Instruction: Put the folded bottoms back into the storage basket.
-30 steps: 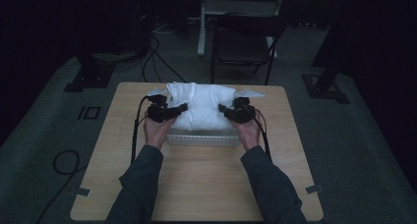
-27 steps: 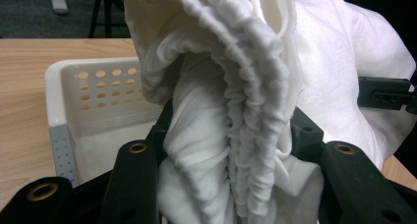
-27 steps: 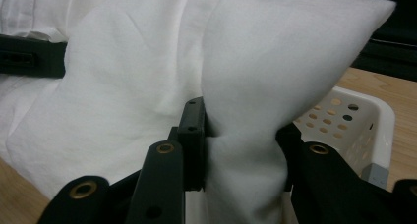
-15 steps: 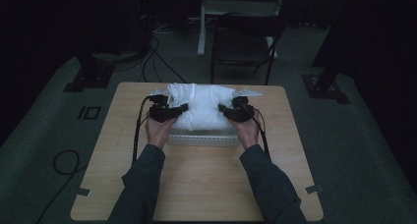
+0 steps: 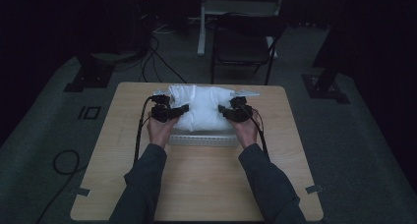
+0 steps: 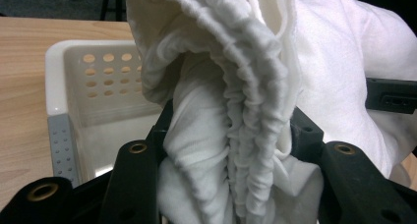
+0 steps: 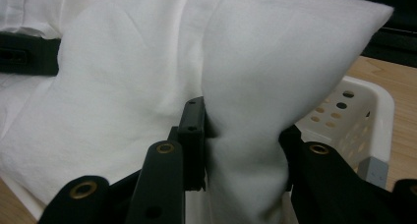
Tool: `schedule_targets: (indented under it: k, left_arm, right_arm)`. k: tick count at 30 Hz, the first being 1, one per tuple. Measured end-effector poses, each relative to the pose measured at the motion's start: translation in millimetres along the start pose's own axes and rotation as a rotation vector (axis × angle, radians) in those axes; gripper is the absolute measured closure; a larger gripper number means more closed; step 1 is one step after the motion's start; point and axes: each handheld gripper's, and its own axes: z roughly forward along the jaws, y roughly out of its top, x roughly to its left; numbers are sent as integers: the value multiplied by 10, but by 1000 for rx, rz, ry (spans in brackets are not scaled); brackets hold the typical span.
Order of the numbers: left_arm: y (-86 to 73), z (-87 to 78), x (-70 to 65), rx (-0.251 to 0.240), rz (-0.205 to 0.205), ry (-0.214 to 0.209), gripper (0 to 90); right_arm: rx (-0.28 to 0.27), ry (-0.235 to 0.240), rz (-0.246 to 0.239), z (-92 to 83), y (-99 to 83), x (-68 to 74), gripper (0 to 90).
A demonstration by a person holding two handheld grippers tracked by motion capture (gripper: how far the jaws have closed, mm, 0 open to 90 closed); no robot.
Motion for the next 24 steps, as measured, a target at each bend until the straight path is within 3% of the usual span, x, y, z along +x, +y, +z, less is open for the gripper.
schedule_targets:
  k: [24]
  left_arm:
    - [-68,181,34,53,4,42,536]
  right_arm:
    - [44,-18,26,110,-92,-25,675]
